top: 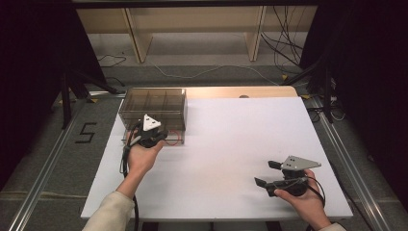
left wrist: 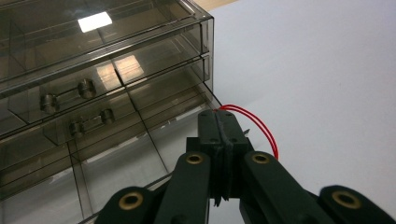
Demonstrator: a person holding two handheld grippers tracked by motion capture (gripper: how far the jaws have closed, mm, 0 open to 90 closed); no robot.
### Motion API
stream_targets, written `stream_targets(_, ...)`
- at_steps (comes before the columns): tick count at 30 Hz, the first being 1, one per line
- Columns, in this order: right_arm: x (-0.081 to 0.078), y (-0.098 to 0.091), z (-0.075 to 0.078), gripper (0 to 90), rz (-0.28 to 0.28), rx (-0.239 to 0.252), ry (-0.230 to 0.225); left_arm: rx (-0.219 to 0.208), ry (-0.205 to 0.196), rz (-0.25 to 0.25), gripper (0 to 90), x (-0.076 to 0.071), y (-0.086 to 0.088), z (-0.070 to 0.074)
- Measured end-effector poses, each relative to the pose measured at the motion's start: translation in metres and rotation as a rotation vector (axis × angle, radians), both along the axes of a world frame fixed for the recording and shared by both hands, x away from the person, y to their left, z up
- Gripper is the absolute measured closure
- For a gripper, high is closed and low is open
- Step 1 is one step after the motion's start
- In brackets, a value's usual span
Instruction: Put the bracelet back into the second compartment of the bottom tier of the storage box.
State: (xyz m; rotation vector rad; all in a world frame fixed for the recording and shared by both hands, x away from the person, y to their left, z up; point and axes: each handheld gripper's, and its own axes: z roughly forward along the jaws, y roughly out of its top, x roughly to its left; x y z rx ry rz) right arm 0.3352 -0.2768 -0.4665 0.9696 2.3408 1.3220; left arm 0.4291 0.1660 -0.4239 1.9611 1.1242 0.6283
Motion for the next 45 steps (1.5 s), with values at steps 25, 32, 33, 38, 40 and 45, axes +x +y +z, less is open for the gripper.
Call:
stream_targets(25,-0.001,0.000,0.000,16.3,-0.002,0.000,0.004,-0.006,0.001,0.036,89.8,0.005,0.011,0.001)
stream_targets(32,-0.001,0.001,0.000,16.3,-0.002,0.000,0.004,-0.005,0.003,0.047,89.8,0.007,0.014,0.001)
stream_targets(33,-0.001,0.000,0.000,16.3,-0.002,-0.001,0.005,-0.006,0.003,0.049,89.8,0.007,0.015,0.001)
stream_targets(38,-0.001,0.000,0.000,16.3,-0.002,0.000,0.004,-0.001,0.004,0.060,89.8,0.009,0.018,0.000)
stream_targets(40,0.000,0.000,0.000,16.3,0.001,0.000,-0.001,0.000,0.003,0.065,89.8,0.009,0.019,0.000)
stream_targets(45,0.000,0.000,0.000,16.3,-0.001,-0.001,0.003,0.005,0.005,0.075,89.7,0.011,0.022,-0.001)
